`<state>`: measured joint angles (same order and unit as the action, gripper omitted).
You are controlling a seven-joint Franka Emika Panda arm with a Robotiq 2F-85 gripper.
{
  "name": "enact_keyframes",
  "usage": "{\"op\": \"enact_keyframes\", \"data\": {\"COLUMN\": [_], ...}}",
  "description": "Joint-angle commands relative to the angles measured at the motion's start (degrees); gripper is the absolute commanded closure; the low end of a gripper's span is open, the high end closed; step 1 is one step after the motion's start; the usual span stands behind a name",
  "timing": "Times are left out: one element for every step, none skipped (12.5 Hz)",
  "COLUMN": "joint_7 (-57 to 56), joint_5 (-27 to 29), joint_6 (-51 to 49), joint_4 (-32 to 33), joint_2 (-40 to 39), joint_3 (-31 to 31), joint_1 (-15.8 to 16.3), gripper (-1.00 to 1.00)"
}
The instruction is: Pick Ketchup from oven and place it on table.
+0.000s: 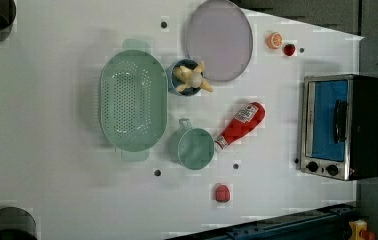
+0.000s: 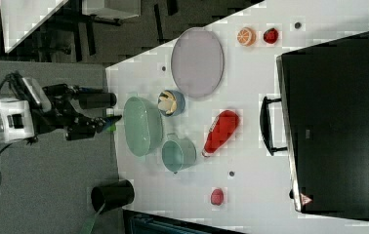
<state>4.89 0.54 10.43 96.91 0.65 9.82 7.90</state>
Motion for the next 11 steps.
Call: {"op": "enact_keyframes", "data": {"joint_7": [5.95, 5.95, 5.94, 5.95, 5.94, 5.95, 5.94, 5.95, 5.95, 5.94, 5.95], "joint_5": [-1.87, -1.87, -1.88, -1.88, -1.89, -1.91, -1.91, -1.91, -1.91, -1.91, -1.91], "joint_6": [-11.94, -11.28, -9.86, -9.25, -9.24, -9.24, -9.24, -9.24, -9.24, -9.25, -9.25], "joint_4": [-2.35, -2.97, -3.2, -3.19, -3.14, -2.78, -2.6, -2.57, -2.57, -2.57, -2.57], "joint_2": [0.57, 0.5, 0.5, 0.45, 0.32, 0.15, 0.1, 0.01, -0.07, -0.1, -0.09], "joint_3": [-0.4, -0.41, -0.41, -0.42, -0.42, -0.41, -0.41, -0.41, -0.41, -0.41, -0.41], "joint_1": [-0.8, -0.77, -0.76, -0.75, -0.75, -0.75, -0.75, -0.75, -0.75, -0.75, -0.75], "gripper": [-1.0, -1.0, -1.0, -1.0, -1.0, -1.0, -1.0, -1.0, -1.0, -1.0, -1.0]}}
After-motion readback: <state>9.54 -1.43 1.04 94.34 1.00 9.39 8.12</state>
